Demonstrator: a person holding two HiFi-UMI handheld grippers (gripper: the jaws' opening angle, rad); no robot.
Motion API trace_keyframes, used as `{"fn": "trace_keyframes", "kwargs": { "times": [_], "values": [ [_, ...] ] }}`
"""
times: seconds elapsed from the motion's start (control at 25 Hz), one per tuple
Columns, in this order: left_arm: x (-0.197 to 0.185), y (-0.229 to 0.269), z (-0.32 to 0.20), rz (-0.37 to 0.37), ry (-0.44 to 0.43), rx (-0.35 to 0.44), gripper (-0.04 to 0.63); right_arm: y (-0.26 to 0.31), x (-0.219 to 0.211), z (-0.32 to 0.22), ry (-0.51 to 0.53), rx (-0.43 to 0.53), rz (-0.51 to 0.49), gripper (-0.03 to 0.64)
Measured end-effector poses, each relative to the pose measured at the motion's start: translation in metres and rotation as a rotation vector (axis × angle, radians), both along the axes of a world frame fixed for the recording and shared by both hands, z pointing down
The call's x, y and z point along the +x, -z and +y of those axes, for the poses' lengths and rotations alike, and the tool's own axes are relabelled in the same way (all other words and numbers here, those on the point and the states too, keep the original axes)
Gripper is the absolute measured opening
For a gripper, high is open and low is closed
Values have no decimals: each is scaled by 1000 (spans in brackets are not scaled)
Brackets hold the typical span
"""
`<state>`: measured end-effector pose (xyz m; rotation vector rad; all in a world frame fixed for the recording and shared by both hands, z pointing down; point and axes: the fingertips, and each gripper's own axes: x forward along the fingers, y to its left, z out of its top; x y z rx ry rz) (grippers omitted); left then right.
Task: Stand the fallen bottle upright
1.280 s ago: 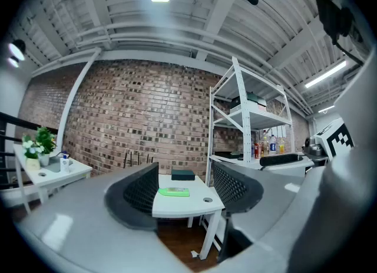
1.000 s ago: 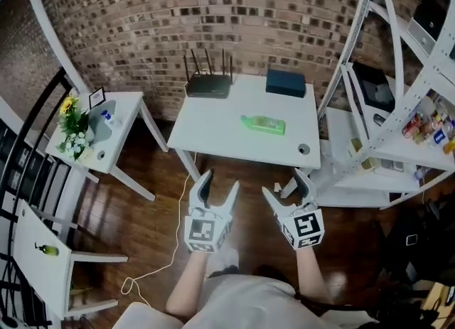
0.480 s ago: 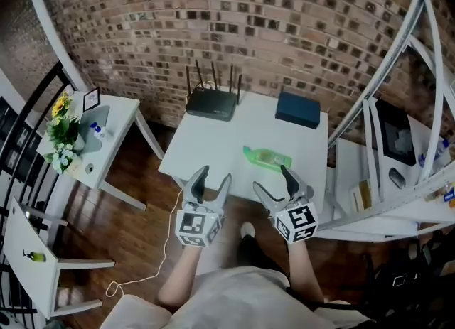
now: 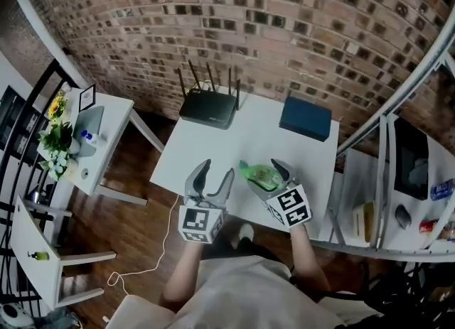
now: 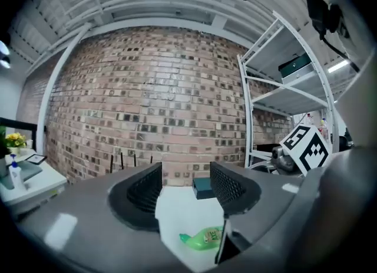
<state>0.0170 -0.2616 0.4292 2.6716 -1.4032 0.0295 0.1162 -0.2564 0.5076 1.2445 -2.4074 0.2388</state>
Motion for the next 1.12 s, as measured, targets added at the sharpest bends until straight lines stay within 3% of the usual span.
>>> {"fn": "trace_keyframes", "kwargs": {
  "times": [0.24,0.44,0.84,1.12],
  "values": [
    [-7,-40,-33,1,16,-103,261,-93,-21,-18,199,-228,235,365],
    [-17,-55,-57,20,19,-151,261,-151,-42,-37,276,-381,322,365],
    [-32,-116,-65,-143,-16,-163,239,-234,-47,-72,134,-617,412,365],
    [-42,-166,-82,-93,-41,-232,250,-244,-47,-89,73,-676,458,334]
  ]
}}
